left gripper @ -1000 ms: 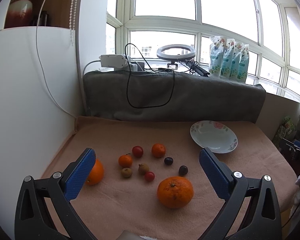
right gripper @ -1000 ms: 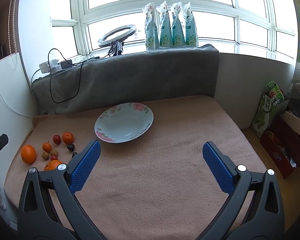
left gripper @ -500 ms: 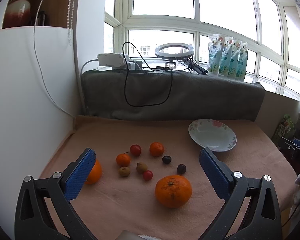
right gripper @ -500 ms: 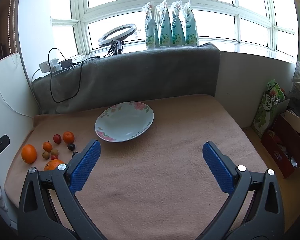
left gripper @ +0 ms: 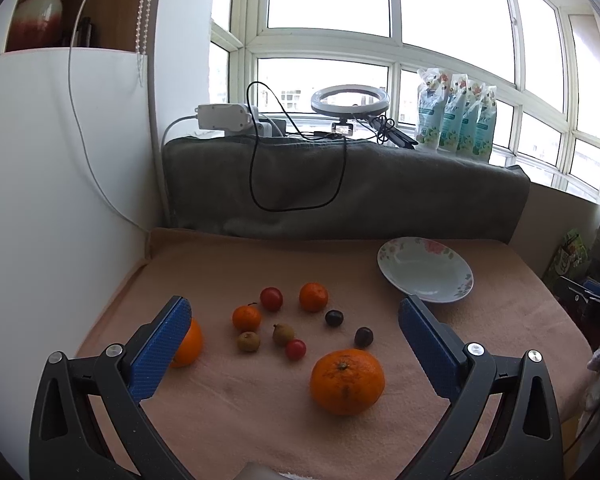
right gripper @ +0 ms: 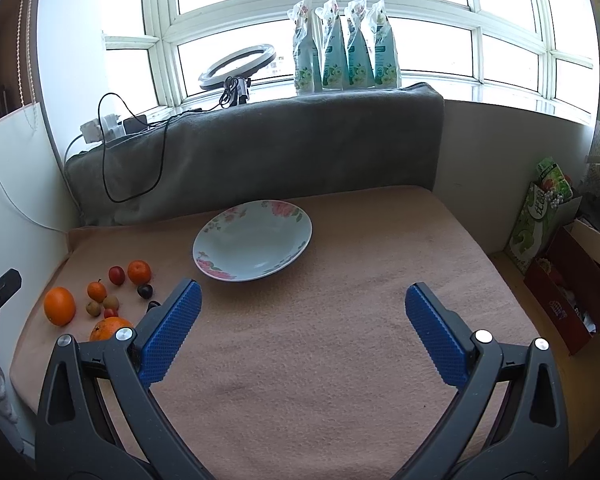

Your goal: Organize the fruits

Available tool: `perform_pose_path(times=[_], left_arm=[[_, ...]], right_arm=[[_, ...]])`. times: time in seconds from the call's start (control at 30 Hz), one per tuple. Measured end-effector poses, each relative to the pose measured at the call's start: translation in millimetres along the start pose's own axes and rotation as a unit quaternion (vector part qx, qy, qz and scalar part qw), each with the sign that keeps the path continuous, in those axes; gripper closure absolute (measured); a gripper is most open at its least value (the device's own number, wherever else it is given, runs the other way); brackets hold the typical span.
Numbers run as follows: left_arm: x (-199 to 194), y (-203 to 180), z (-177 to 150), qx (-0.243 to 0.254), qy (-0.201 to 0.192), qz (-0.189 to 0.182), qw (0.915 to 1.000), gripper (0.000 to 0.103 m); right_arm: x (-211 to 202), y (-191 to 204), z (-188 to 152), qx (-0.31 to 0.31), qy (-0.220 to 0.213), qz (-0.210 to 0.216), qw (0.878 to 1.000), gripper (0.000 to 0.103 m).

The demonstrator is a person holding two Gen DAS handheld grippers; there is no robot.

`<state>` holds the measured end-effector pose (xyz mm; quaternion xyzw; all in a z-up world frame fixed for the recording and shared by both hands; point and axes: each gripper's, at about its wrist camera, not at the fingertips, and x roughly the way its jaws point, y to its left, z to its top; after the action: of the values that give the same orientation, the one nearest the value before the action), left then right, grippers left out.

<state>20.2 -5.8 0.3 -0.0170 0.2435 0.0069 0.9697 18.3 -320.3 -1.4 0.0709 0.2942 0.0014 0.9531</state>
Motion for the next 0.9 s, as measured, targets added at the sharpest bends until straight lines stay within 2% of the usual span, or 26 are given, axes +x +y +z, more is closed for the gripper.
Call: perform_pose_path(times=[0.53,0.73,0.9], left_arm=[[9.5,8.0,-7.2,-0.009,0.018,-0.01,0.9997,0.0],[21.6,25.7,-24.4,-0.04,0.059,-0.03,0.997,0.0],[28.9,36.3,-41.4,-0.066,0.093,-0.051,0.9921,0.006]], right_arm=[[12.1,10.1,-0.7,-0.003,0.024,0.038,0.999,0.0],[26.4,23.1,-1.3,-0.013,0.045,0.077,0.996,0.0],[41.2,36.9,-2.1,-0.013,0.066,0.127,0.99,0.0]])
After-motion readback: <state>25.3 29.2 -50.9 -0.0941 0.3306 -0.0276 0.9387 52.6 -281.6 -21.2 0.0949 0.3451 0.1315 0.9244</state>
